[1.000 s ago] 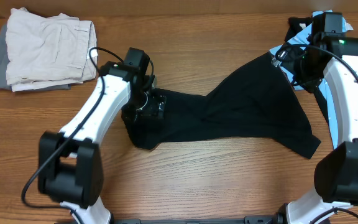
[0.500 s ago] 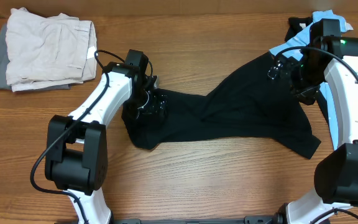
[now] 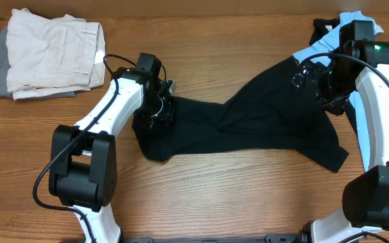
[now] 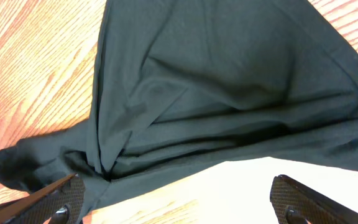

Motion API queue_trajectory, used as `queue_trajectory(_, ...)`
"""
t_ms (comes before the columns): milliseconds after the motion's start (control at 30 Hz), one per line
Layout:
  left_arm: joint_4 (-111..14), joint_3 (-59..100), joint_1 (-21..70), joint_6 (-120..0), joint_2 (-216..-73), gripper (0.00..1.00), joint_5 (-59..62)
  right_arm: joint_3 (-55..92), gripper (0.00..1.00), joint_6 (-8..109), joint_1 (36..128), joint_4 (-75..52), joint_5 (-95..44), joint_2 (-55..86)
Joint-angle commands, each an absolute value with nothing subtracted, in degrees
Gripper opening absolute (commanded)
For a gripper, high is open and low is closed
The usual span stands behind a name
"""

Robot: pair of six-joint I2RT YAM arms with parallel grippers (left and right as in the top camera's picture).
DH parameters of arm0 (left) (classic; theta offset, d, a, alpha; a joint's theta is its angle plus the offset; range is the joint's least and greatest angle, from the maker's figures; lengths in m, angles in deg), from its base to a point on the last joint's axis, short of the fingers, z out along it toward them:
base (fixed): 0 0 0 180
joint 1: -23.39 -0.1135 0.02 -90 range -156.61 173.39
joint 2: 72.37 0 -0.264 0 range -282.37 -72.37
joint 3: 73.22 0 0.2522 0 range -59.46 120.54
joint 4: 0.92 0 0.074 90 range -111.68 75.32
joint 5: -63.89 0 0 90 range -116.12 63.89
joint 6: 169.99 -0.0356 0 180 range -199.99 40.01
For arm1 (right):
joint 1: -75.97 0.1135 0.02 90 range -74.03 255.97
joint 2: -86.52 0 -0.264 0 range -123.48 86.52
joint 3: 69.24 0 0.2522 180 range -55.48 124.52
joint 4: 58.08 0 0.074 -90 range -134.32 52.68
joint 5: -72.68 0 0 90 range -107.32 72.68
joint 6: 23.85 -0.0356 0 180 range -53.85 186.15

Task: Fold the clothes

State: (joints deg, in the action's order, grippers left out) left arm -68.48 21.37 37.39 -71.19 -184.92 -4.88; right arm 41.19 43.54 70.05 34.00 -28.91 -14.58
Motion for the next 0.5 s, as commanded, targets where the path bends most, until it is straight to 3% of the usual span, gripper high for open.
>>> queue_trajectory(0,-68.77,22.60,37.12,-71.89,-185.03,0.04,-5.56,42.08,0.99,43.70,70.27,34.05,-28.98,-11.74)
queue_trajectory(467,-86.10,28.28,38.96,-70.54,-166.76,0.04,-5.69,42.08,1.00,43.48,70.27,38.62,-28.98,-0.39)
